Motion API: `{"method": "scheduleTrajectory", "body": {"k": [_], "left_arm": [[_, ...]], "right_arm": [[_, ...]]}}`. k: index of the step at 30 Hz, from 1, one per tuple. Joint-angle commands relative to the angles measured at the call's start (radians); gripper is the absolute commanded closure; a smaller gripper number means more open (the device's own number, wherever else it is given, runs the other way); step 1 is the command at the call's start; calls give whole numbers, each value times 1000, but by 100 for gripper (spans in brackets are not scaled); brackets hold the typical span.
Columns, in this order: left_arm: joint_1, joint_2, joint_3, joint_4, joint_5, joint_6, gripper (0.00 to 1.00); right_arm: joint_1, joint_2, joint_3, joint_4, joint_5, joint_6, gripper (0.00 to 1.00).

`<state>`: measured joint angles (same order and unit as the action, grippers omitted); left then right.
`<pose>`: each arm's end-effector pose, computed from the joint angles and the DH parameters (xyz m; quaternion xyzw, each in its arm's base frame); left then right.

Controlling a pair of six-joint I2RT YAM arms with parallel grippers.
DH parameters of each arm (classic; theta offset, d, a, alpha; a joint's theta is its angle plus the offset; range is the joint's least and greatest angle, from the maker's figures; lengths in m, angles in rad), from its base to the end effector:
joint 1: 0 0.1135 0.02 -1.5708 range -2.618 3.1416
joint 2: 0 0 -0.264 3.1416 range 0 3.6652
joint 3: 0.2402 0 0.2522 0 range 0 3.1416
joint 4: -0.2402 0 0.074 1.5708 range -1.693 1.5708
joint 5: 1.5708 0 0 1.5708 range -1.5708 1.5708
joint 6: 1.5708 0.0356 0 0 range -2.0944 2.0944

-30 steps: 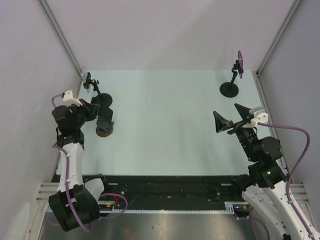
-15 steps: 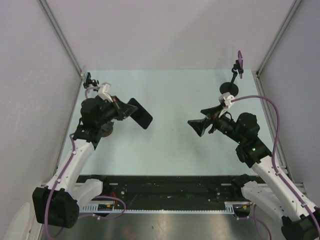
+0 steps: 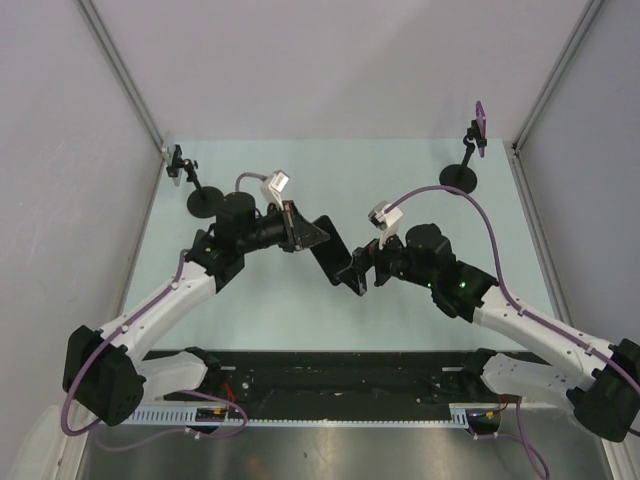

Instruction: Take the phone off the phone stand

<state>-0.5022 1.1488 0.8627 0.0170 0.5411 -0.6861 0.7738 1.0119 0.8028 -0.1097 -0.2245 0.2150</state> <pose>0.2231 -0.1434 0.3150 0.0909 0.7783 -0.5030 0.3647 0.1628 0.1701 0.3111 -0.2852 0.7560 0.3562 0.4694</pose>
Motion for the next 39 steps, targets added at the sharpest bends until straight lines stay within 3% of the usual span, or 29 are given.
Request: {"method": "scheduleTrajectory", "body": {"k": [1, 22, 29, 39], "left_arm": [[-48, 2, 58, 55, -26, -46, 100], [-131, 15, 75, 57, -116, -79, 100], [-142, 23, 78, 57, -138, -89, 99], [-145, 37, 85, 57, -127, -99, 100]], "right_arm": [[79, 7, 64, 13, 166, -55, 0], [237, 91, 116, -1, 378, -104, 0], [274, 128, 148, -38, 523, -123, 0], [279, 163, 159, -61, 553, -128, 15]]}}
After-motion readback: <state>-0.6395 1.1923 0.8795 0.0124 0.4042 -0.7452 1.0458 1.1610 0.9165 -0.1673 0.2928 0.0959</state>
